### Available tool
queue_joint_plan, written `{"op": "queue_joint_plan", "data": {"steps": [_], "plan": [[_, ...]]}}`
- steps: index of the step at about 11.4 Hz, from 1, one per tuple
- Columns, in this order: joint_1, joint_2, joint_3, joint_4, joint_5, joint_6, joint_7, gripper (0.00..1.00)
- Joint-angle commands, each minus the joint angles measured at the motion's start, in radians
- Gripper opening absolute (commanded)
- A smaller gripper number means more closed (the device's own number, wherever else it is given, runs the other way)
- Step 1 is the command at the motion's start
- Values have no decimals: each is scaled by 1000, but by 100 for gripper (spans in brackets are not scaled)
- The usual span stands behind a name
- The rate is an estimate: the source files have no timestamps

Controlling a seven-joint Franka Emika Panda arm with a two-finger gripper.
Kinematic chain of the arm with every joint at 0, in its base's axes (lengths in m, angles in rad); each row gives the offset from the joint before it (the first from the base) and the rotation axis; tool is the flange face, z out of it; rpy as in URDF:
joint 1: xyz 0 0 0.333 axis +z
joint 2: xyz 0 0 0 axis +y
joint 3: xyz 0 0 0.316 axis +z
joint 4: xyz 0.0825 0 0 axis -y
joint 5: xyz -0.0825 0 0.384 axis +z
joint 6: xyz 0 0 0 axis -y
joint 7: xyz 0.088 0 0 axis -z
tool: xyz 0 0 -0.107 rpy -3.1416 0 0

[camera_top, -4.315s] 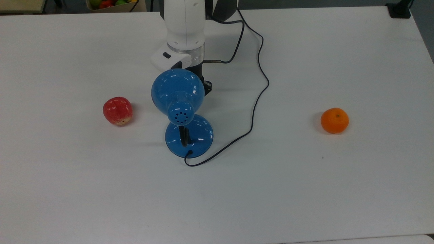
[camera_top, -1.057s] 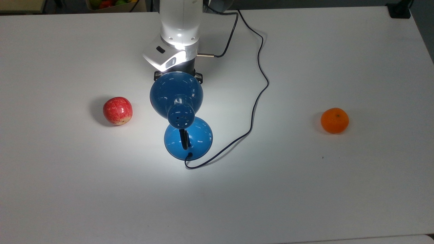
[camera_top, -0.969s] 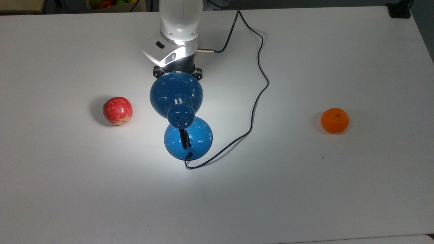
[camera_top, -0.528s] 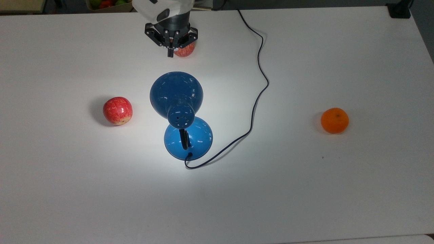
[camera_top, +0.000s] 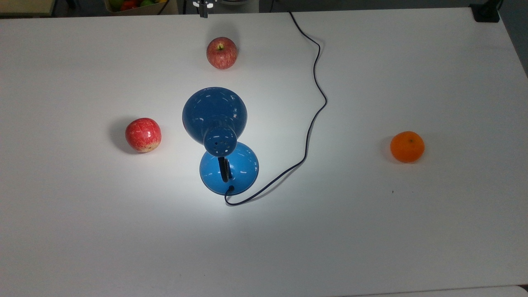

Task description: Turn on desk lamp

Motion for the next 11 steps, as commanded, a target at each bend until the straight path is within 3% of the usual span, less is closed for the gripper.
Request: {"op": "queue_joint_plan", "data": {"steps": [1, 2, 5, 7, 11], "plan": [[-17, 24, -11, 100, 38, -94, -34, 6], [-25, 24, -11, 109, 41, -104, -34, 10], [-38, 28, -11, 128, 47, -138, -37, 73], [-37, 30, -11, 129, 34, -132, -37, 100], [-31, 80, -13, 201, 32, -129, -42, 100]]}}
